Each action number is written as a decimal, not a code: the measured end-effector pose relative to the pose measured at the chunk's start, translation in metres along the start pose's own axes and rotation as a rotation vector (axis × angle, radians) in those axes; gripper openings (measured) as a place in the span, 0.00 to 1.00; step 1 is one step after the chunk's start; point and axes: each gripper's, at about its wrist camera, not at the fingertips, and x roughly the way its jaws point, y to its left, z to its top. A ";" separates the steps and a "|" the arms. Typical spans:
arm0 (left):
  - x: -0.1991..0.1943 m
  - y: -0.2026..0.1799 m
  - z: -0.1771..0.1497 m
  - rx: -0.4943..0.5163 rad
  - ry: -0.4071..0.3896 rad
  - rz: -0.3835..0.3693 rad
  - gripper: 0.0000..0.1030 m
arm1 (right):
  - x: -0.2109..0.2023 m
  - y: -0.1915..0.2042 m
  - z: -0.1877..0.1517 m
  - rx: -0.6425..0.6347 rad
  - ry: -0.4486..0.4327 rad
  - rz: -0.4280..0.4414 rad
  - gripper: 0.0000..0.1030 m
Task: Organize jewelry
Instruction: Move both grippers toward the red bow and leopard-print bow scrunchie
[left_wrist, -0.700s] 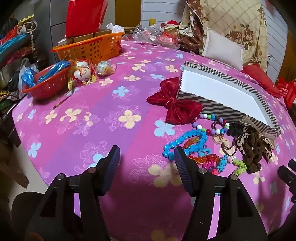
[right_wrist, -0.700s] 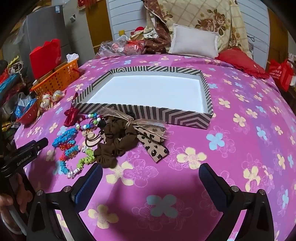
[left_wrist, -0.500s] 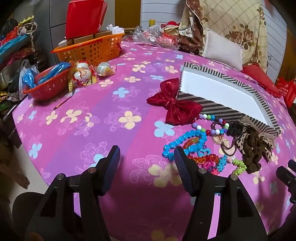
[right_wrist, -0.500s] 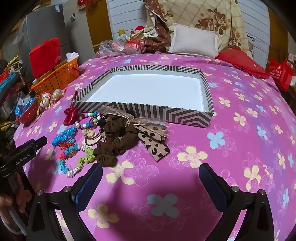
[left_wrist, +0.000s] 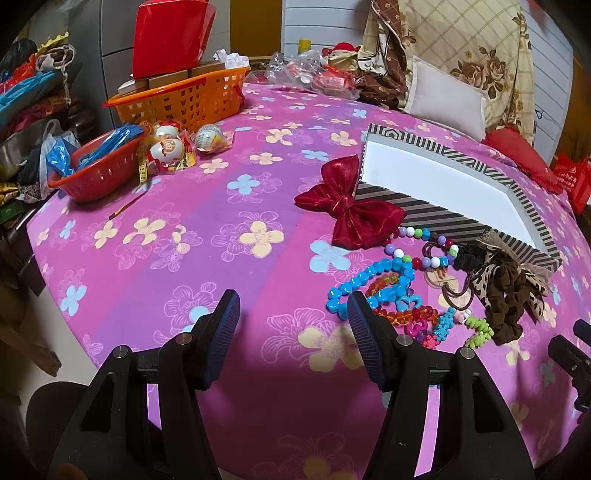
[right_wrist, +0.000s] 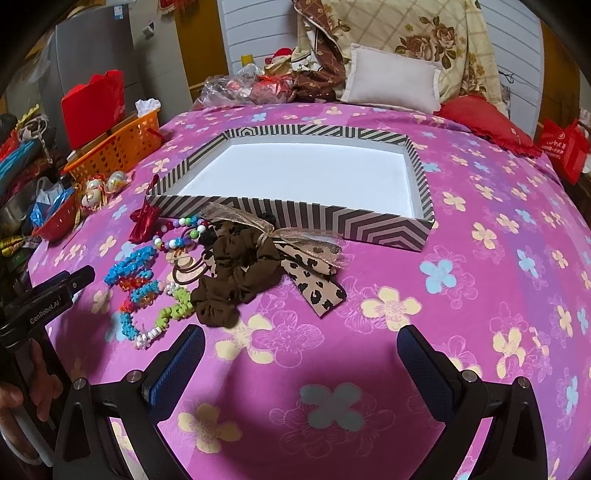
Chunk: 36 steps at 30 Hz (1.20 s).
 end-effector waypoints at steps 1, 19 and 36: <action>0.001 0.000 0.000 0.003 -0.004 0.003 0.59 | 0.000 0.000 0.000 0.001 0.001 0.000 1.00; -0.008 -0.008 0.004 0.021 -0.031 0.013 0.59 | 0.003 -0.003 0.002 0.018 0.007 0.011 1.00; -0.007 -0.005 0.016 -0.057 0.032 -0.051 0.59 | 0.007 -0.004 0.018 0.011 0.001 0.013 1.00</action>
